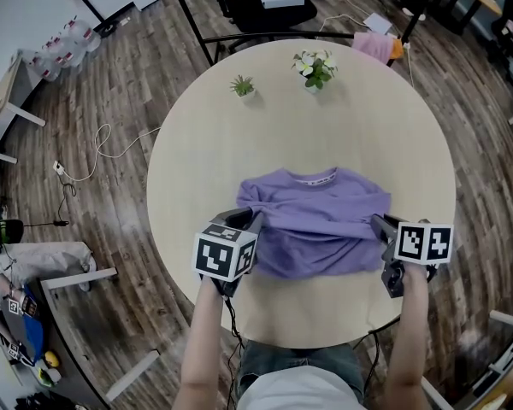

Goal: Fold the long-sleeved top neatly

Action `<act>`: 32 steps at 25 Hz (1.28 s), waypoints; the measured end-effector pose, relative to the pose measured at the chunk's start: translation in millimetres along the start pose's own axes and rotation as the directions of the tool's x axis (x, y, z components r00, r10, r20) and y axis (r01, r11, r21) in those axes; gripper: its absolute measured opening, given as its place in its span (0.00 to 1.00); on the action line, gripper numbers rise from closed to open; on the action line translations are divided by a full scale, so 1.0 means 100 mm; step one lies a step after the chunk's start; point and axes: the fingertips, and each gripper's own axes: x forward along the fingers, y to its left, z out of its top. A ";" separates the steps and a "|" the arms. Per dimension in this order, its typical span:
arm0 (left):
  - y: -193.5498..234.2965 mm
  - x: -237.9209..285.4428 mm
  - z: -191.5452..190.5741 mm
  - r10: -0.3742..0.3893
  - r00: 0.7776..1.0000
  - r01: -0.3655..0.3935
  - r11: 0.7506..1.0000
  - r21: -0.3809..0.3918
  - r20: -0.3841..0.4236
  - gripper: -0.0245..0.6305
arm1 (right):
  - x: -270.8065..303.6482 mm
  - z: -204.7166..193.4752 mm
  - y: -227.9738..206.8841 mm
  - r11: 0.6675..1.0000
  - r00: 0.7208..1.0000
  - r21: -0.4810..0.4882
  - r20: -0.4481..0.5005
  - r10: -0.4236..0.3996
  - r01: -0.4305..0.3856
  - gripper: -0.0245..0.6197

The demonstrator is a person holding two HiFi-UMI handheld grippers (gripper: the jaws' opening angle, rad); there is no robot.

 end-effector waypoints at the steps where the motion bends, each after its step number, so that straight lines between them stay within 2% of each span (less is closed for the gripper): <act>1: 0.02 0.02 0.01 -0.002 1.000 0.002 1.000 -0.012 -0.001 0.09 | 0.03 0.02 -0.01 1.000 1.000 0.010 -0.002 0.002 -0.002 0.17; 12: 0.28 0.35 0.12 -0.016 1.000 0.015 0.987 -0.158 -0.004 0.10 | 0.33 0.25 -0.19 0.991 0.999 0.132 0.025 0.020 -0.023 0.19; 20: 0.44 0.49 0.14 0.002 1.000 -0.001 0.976 -0.217 0.004 0.11 | 0.39 0.44 -0.26 0.985 0.993 0.168 0.116 0.004 -0.024 0.35; 22: 0.48 0.50 0.15 0.011 1.000 -0.011 0.976 -0.220 0.002 0.11 | 0.36 0.51 -0.29 0.986 0.990 0.167 0.142 -0.009 -0.015 0.36; 25: 0.52 0.51 0.17 0.017 1.000 -0.016 0.976 -0.219 0.003 0.13 | 0.33 0.60 -0.30 0.990 0.987 0.141 0.163 -0.008 -0.015 0.37; 28: 0.54 0.55 0.20 0.019 1.000 -0.017 0.978 -0.208 0.005 0.13 | 0.36 0.64 -0.27 0.997 0.986 0.067 0.163 0.018 -0.029 0.38; 32: 0.56 0.57 0.23 0.007 1.000 -0.006 0.978 -0.206 0.008 0.14 | 0.47 0.54 -0.16 0.995 0.992 -0.070 0.092 0.081 -0.075 0.47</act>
